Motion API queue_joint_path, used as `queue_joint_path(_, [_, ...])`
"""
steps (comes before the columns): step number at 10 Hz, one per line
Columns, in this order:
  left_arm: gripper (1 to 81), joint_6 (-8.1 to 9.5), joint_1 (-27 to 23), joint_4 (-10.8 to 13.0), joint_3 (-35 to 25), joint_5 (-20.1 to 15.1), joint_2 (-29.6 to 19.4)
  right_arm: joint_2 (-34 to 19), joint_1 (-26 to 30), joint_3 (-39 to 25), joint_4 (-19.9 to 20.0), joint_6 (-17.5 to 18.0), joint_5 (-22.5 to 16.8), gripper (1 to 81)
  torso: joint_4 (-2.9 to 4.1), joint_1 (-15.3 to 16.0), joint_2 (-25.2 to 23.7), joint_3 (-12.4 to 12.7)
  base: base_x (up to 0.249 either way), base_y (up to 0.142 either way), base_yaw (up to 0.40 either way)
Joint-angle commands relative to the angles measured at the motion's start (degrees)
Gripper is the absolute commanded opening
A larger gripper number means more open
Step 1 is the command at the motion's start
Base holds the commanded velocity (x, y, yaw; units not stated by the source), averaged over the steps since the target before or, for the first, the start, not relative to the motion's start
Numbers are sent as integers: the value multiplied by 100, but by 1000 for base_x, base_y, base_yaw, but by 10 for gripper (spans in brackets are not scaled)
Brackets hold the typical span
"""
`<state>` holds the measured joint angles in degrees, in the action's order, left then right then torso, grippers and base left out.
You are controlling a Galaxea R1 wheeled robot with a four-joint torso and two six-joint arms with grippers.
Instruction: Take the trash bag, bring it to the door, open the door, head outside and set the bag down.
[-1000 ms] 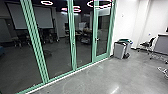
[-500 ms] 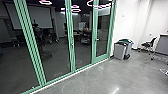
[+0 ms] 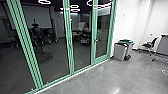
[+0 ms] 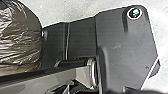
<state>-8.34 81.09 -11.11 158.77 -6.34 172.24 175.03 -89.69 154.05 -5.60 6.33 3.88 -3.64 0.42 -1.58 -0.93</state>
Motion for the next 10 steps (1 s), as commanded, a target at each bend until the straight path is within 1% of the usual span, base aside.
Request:
queue_joint_path(1, [10, -19, -361, 21, 14, -350, -14, 17, 271, -34, 15, 0, -273, 811, 0, 2, 0, 0, 186, -61, 0])
queue_joint_path(10, [10, -19, -361, 30, 14, -350, -5, 17, 271, -25, 15, -9, -282, 811, 0, 2, 0, 0, 185, -61, 0])
